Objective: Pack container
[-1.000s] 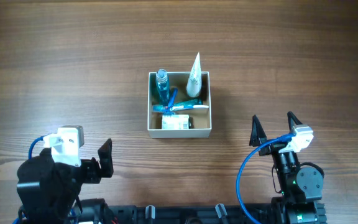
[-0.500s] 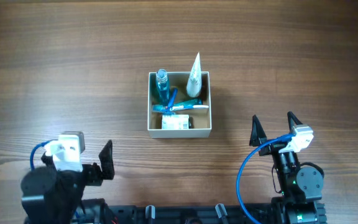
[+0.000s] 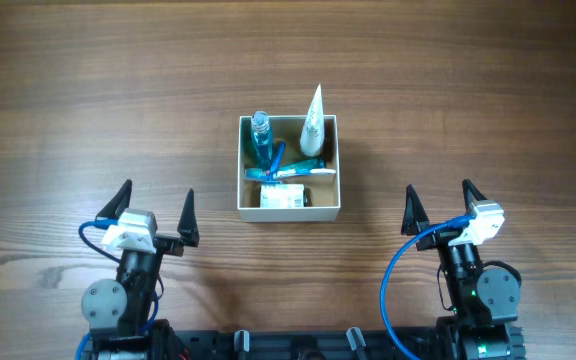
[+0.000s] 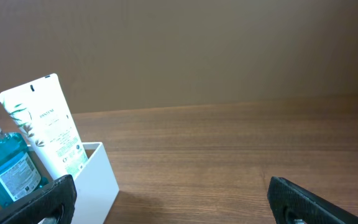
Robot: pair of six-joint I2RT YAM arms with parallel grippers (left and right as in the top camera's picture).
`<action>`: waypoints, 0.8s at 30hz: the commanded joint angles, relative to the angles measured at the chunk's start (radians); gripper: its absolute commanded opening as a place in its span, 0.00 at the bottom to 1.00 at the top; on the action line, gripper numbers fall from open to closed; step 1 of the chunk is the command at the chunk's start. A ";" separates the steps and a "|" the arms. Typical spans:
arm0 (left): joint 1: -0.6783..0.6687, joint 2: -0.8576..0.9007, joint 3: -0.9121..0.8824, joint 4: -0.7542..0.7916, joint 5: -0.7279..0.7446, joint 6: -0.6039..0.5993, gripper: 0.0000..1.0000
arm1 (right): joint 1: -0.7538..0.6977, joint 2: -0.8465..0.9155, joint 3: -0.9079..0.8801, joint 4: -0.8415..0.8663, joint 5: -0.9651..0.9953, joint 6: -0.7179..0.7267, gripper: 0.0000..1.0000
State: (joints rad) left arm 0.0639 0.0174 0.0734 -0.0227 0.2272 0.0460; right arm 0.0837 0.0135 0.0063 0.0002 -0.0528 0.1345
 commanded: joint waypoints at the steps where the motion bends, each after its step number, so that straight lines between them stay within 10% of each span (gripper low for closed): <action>1: -0.027 -0.014 -0.057 0.032 -0.104 -0.012 1.00 | -0.002 -0.003 -0.001 0.002 -0.015 0.015 1.00; 24: -0.043 -0.014 -0.068 -0.049 -0.165 -0.107 1.00 | -0.002 -0.003 -0.001 0.002 -0.016 0.015 1.00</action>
State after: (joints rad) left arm 0.0257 0.0128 0.0162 -0.0742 0.0937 -0.0441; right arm 0.0837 0.0135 0.0063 -0.0002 -0.0528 0.1345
